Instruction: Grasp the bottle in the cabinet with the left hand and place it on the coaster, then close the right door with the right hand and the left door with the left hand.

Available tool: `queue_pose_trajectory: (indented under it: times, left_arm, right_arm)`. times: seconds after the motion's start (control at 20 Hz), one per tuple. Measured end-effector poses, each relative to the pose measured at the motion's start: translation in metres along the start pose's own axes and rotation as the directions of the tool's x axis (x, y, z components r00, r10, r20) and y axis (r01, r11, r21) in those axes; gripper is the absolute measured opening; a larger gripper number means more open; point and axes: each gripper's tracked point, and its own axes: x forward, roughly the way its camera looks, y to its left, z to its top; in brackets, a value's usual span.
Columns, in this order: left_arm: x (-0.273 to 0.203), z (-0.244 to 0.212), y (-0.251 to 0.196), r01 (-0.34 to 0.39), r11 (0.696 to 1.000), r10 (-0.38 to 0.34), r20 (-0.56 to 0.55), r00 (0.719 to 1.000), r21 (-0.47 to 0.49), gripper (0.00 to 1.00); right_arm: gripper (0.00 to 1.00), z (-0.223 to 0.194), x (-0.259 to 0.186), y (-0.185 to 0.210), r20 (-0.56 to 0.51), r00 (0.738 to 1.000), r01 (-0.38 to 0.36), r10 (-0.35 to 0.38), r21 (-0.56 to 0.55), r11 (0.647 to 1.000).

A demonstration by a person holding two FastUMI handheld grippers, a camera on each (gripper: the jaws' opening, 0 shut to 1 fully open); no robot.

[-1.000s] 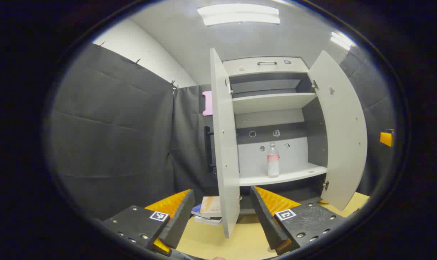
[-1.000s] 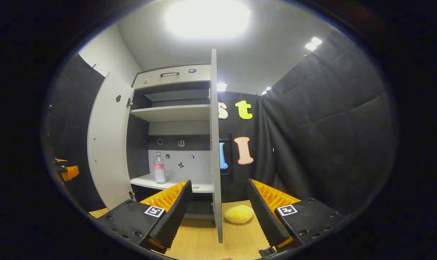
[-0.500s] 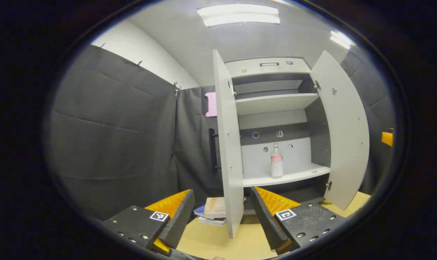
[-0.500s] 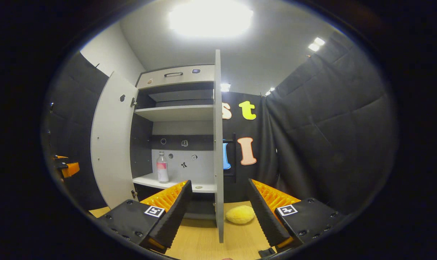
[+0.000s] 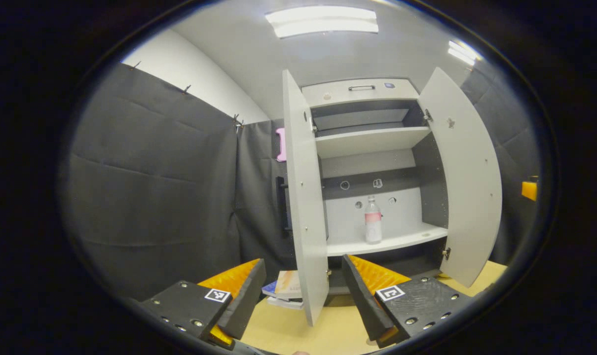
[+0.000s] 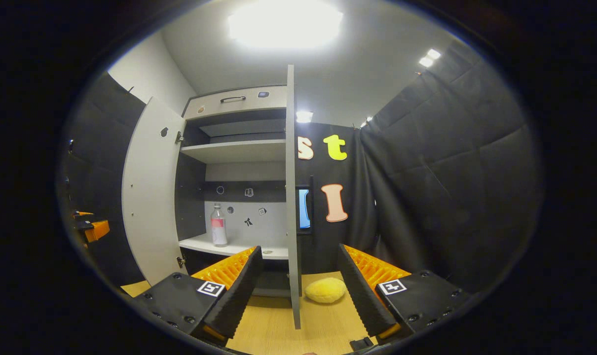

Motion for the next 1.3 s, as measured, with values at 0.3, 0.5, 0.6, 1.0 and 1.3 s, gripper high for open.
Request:
queue_pose_trajectory:
  times: [0.3, 0.5, 0.6, 1.0, 1.3]
  left_arm:
    - [0.013, 0.016, -0.034, 0.022, 0.999, -0.021, 0.027, 0.999, -0.031, 0.98]
    - [0.032, 0.031, -0.064, 0.059, 0.997, -0.056, 0.051, 0.997, -0.046, 0.99]
    - [0.045, 0.039, -0.079, 0.085, 0.995, -0.083, 0.052, 0.995, -0.042, 0.98]
    - [0.113, 0.044, -0.14, 0.186, 0.981, -0.183, 0.067, 0.981, -0.052, 0.98]
    - [0.179, 0.034, -0.171, 0.273, 0.957, -0.268, 0.062, 0.961, -0.099, 0.99]
  right_arm:
    - [0.97, -0.007, -0.005, -0.02, 0.004, 1.0, -0.027, 0.027, -0.04, 0.999]
    - [0.96, -0.014, -0.009, -0.03, 0.008, 0.998, -0.056, 0.057, -0.018, 0.998]
    - [0.97, -0.02, -0.009, -0.038, -0.003, 0.998, -0.057, 0.057, -0.006, 0.998]
    - [0.97, -0.037, -0.001, -0.066, -0.045, 0.999, 0.009, -0.009, 0.018, 1.0]
    - [0.97, -0.027, 0.014, -0.073, -0.022, 0.996, 0.089, -0.089, 0.01, 0.996]
